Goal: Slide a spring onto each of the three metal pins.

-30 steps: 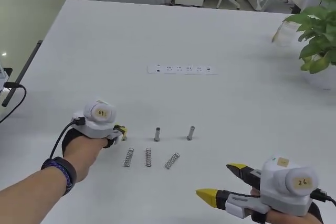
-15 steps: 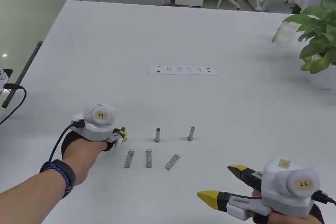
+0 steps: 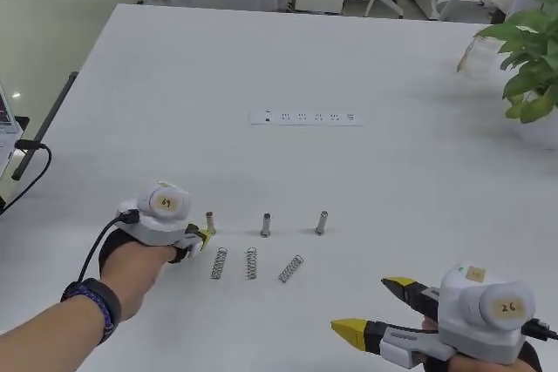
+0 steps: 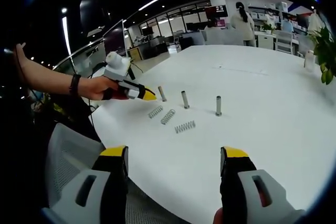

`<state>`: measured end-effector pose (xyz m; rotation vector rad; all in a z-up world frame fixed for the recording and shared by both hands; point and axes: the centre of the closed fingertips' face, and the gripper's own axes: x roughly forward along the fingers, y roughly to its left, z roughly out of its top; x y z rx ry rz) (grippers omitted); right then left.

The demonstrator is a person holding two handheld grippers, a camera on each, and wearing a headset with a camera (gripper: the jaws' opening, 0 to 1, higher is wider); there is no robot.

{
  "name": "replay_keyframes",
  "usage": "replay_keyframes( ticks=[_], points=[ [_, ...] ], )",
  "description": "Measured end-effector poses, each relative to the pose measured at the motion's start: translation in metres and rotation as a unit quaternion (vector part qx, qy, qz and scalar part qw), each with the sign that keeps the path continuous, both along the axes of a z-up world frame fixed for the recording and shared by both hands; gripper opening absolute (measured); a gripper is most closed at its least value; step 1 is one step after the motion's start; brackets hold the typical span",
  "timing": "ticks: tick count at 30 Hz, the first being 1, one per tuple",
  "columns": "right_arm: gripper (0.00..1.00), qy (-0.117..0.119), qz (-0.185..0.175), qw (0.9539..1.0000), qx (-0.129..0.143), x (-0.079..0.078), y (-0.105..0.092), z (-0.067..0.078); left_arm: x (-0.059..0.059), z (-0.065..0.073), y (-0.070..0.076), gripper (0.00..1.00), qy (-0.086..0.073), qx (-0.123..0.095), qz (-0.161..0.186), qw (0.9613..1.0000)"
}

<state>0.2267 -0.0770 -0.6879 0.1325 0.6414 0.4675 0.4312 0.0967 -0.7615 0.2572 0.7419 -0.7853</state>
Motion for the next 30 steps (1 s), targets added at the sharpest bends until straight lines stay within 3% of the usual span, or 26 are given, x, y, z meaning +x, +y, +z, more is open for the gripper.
replay_keyframes(
  ticks=[16,23,30],
  points=[
    [0.7,0.004,0.002,1.0,0.004,-0.004,0.002,-0.004,-0.026,-0.001,0.028,0.15,0.004,0.003,0.006,1.0],
    [0.7,0.002,-0.001,1.0,0.006,-0.004,0.0,-0.004,-0.034,0.01,0.042,0.18,-0.007,0.002,0.002,1.0],
    [0.71,0.004,0.005,1.0,0.004,-0.003,0.001,-0.006,-0.034,0.018,0.055,0.21,-0.019,0.0,0.009,0.9998]
  ],
)
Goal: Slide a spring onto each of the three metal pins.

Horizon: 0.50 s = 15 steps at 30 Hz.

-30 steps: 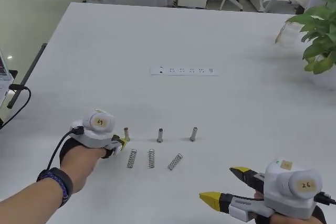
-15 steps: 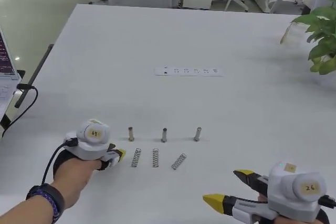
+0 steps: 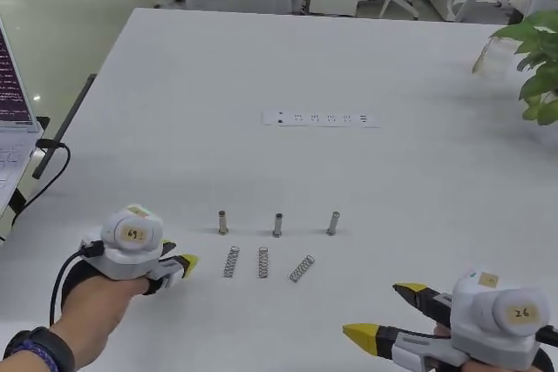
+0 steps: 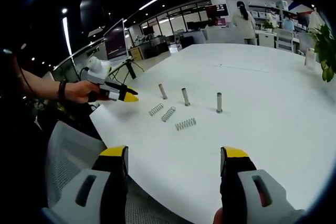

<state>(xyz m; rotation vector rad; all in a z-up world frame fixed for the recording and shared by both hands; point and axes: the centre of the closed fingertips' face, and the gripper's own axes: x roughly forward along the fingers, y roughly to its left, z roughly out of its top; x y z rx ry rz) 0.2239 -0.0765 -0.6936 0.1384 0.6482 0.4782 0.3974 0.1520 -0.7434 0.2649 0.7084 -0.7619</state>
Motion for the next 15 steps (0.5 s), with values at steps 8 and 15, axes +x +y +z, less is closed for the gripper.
replay_keyframes(
  ticks=[8,15],
  points=[
    [0.7,-0.002,0.003,1.0,-0.001,0.003,0.0,0.002,-0.009,0.012,0.01,0.27,-0.009,-0.02,0.003,0.9997],
    [0.71,-0.002,0.007,1.0,-0.004,0.007,-0.001,0.002,-0.018,0.028,0.019,0.33,-0.018,-0.038,0.01,0.9991]
  ],
)
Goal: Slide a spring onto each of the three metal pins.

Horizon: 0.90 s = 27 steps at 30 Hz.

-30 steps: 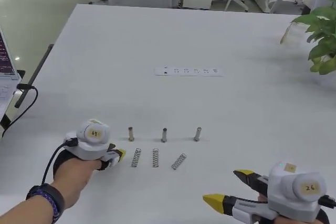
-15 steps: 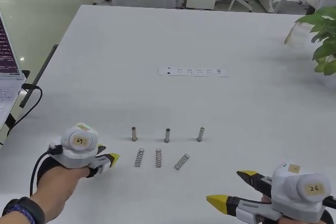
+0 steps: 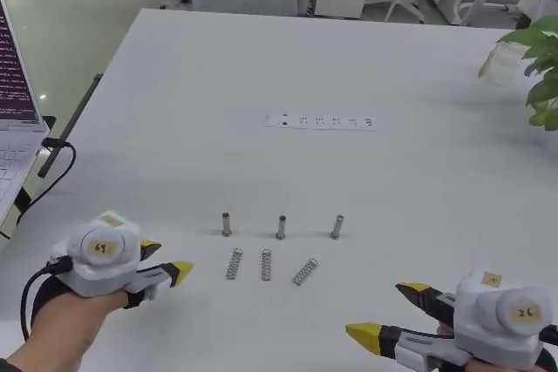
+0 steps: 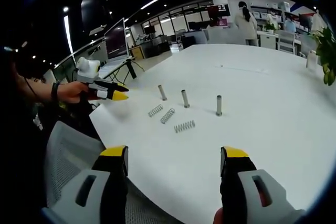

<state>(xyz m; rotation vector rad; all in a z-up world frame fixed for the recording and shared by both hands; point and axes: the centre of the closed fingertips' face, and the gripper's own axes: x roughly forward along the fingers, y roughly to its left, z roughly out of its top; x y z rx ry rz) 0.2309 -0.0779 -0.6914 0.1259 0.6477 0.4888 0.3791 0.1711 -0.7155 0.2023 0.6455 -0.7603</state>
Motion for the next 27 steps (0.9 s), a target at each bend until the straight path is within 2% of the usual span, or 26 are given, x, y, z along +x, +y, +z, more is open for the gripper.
replay_keyframes(
  ticks=[7,16,27],
  points=[
    [0.71,-0.004,0.006,1.0,-0.003,0.007,0.001,0.004,-0.007,0.011,0.003,0.38,-0.01,-0.009,-0.004,0.9999],
    [0.71,-0.008,0.015,0.9998,-0.006,0.015,0.001,0.006,-0.013,0.022,0.008,0.44,-0.018,-0.008,-0.013,0.9997],
    [0.71,-0.01,0.018,0.9998,-0.007,0.019,0.003,0.007,-0.023,0.03,0.004,0.5,-0.019,-0.016,-0.021,0.9995]
  ],
)
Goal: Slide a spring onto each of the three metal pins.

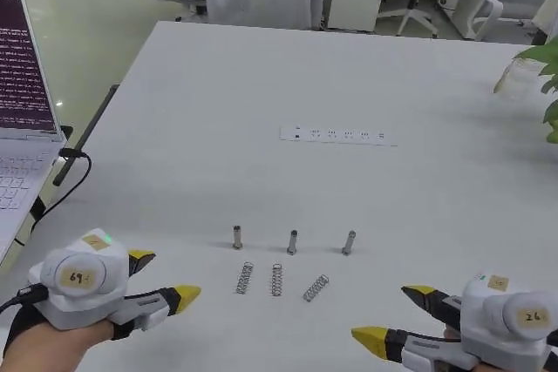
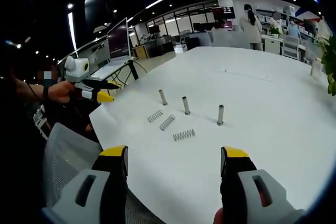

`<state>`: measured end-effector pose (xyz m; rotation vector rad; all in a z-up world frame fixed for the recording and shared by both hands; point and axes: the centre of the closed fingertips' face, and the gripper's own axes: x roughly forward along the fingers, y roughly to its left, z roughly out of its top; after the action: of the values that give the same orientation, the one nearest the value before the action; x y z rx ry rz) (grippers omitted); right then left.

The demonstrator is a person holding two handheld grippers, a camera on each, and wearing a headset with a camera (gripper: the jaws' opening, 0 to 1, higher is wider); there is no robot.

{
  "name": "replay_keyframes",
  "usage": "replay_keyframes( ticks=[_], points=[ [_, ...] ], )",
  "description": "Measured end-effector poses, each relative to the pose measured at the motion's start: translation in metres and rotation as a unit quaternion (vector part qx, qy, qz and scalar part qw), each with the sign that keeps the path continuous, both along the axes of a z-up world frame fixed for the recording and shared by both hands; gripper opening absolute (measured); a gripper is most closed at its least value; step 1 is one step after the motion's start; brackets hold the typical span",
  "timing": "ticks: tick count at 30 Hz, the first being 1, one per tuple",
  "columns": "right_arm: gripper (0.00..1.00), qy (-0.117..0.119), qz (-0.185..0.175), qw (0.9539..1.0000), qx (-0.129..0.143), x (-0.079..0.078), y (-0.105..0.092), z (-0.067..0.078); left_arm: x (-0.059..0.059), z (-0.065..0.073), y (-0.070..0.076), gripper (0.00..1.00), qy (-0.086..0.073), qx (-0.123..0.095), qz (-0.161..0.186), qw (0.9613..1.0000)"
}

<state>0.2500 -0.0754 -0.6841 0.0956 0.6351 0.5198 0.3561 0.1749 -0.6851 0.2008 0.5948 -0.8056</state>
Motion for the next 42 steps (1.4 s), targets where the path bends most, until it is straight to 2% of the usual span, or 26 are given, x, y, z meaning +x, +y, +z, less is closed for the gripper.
replay_keyframes(
  ticks=[17,27,37,42],
  points=[
    [0.71,0.002,-0.002,1.0,-0.002,-0.004,-0.002,-0.002,-0.004,-0.006,-0.018,0.48,0.007,0.005,-0.016,0.9998],
    [0.71,0.003,-0.004,1.0,-0.004,-0.006,-0.004,-0.002,-0.002,-0.01,-0.034,0.45,0.01,-0.001,-0.021,0.9997],
    [0.7,0.001,-0.005,1.0,-0.004,-0.005,-0.004,-0.001,-0.001,-0.014,-0.041,0.44,0.014,-0.003,-0.024,0.9996],
    [0.7,0.004,-0.001,1.0,-0.006,-0.006,-0.002,-0.002,0.003,-0.019,-0.048,0.43,0.017,0.001,-0.024,0.9996]
  ],
)
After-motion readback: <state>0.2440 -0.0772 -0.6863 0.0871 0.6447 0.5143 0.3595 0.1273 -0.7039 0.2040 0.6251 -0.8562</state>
